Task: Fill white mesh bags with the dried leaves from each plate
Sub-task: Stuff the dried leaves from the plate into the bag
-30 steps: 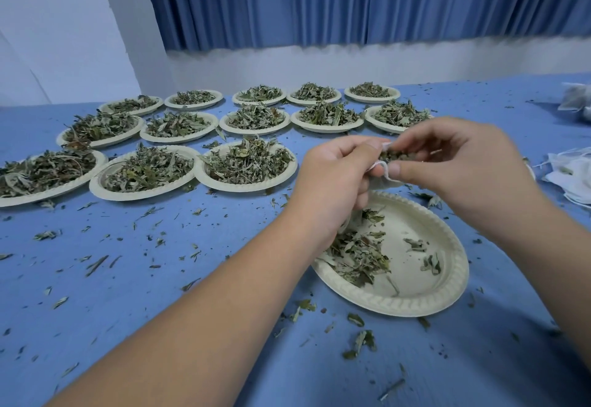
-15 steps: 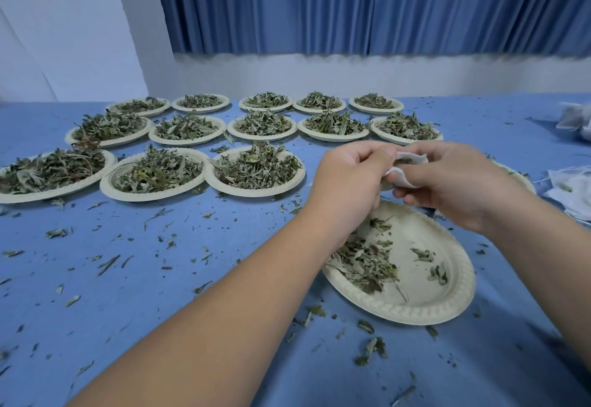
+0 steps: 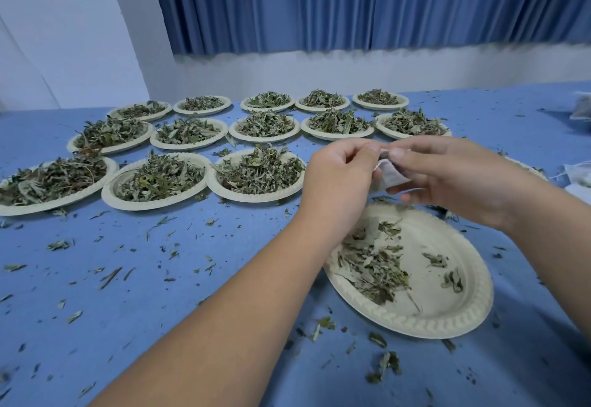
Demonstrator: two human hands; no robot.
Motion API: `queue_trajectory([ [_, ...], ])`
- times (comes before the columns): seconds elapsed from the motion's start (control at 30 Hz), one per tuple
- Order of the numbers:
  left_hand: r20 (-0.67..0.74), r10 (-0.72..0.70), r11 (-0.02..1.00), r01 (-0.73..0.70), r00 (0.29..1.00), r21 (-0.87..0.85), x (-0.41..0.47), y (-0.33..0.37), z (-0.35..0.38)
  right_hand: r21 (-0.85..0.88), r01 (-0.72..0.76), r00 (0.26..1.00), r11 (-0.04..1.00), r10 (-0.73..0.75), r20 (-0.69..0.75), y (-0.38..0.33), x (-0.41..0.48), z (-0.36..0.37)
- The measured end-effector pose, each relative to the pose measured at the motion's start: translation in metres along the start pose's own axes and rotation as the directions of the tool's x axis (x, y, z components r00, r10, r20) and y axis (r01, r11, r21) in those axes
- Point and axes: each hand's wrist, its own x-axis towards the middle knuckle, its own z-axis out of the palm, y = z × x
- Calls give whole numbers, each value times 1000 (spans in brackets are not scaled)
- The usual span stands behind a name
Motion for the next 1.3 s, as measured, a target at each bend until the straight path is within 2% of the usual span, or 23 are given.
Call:
queue_trajectory([
  [0.13, 16, -24, 1000, 24, 1000, 0, -2, 2, 0, 49, 14, 999, 999, -16, 45, -2, -4, -2],
  [0.3, 7, 4, 996, -4, 1000, 85, -5, 4, -2, -9, 41, 996, 999, -41, -78, 0, -5, 4],
  [0.47, 15, 52, 981, -54, 999, 187, -11, 6, 0, -223, 85, 957, 971, -142, -252, 2, -5, 12],
  [0.57, 43, 119, 950, -127, 992, 285, -13, 6, 1, -455, 97, 901, 885, -272, -337, 3, -7, 18],
  [0.63, 45, 127, 936, -135, 991, 326, -13, 7, 0, -519, 111, 879, 847, -328, -346, 4, -7, 21],
  [0.7, 23, 121, 930, -122, 992, 348, -11, 8, -2, -474, 143, 893, 869, -320, -317, 3, -8, 20],
  [0.83, -38, 151, 927, -128, 988, 352, -9, 9, -8, -139, 141, 978, 980, -160, -137, -3, -9, 9],
  [0.9, -57, 155, 927, -125, 986, 353, -8, 9, -11, -90, 154, 981, 984, -163, -102, -2, -7, 5],
  [1.0, -27, 151, 933, -133, 988, 335, -6, 8, -14, -111, 189, 968, 976, -204, -143, 1, -5, 6],
  [1.1, 19, 177, 894, -169, 984, 416, -4, 6, -17, -178, 197, 949, 964, -233, -213, 3, -5, 9],
  [1.3, 67, 186, 848, -195, 980, 492, -2, 4, -18, -402, 200, 871, 893, -350, -345, 2, -8, 16],
])
